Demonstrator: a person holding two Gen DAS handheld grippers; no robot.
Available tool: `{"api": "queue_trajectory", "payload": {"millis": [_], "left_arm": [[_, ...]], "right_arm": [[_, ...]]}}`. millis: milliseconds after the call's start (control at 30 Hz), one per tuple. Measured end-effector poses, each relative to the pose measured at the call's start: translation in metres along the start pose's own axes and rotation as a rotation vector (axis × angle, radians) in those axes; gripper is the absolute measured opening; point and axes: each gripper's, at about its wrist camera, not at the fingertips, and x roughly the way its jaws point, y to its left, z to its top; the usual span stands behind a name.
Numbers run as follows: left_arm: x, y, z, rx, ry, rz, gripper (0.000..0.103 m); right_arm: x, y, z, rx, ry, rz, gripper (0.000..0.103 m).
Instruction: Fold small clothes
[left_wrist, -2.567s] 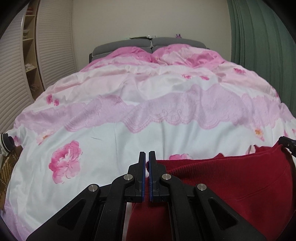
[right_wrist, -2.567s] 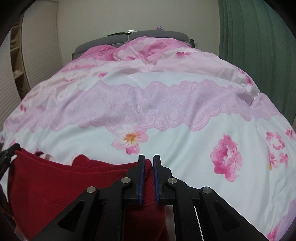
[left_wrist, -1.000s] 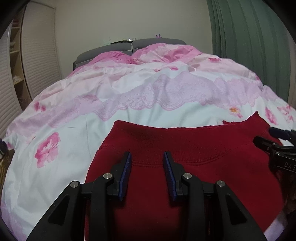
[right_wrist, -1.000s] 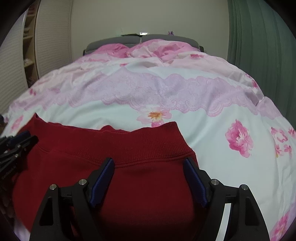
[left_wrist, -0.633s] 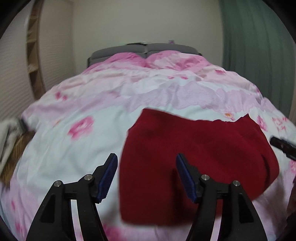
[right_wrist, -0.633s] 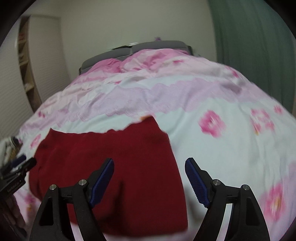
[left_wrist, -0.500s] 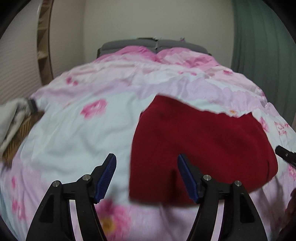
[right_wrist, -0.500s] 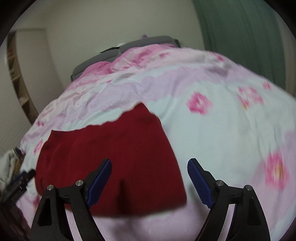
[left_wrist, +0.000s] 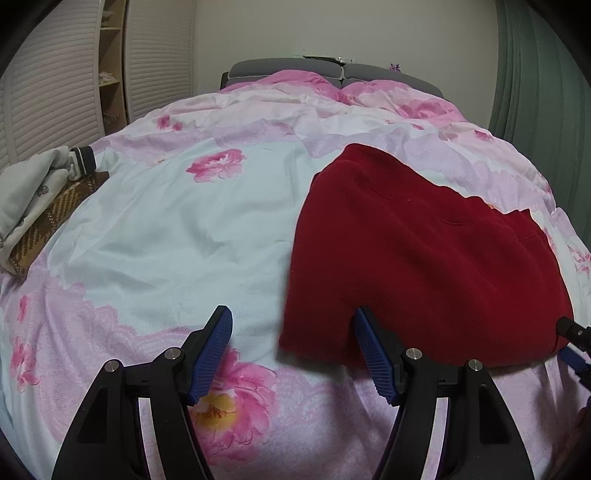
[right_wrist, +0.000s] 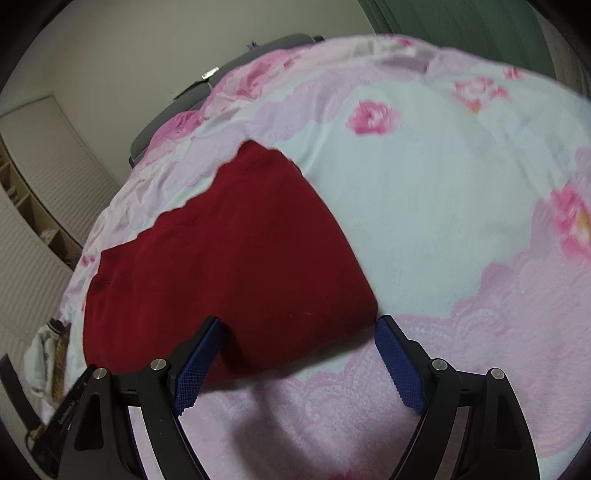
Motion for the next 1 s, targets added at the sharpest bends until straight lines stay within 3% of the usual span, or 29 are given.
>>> {"api": "queue_trajectory", "payload": {"millis": [167,567,633,700,767,1000], "left_arm": [[0.006,-0.003,0.001,0.003,0.000,-0.001,0.068],[0.011,-0.007,0.005,0.016,-0.012,-0.002,0.068],[0.011,-0.008,0.005,0.020,-0.013,-0.001,0.068],[0.011,-0.008,0.005,0.021,-0.015,0.000,0.068],[0.009,-0.008,0.006,0.020,-0.016,-0.001,0.068],[0.003,-0.006,0.008,0.020,-0.020,-0.002,0.068]], "right_arm": [[0.014,0.001,0.006,0.014,-0.003,0.036,0.094],[0.032,0.000,0.015,0.064,-0.004,0.209,0.090],[0.037,-0.002,0.018,0.074,-0.002,0.211,0.085],[0.038,0.001,0.022,0.080,0.003,0.231,0.065],[0.033,0.006,0.023,0.070,0.002,0.246,0.056],[0.000,0.029,0.020,-0.010,-0.071,0.183,0.048]]}}
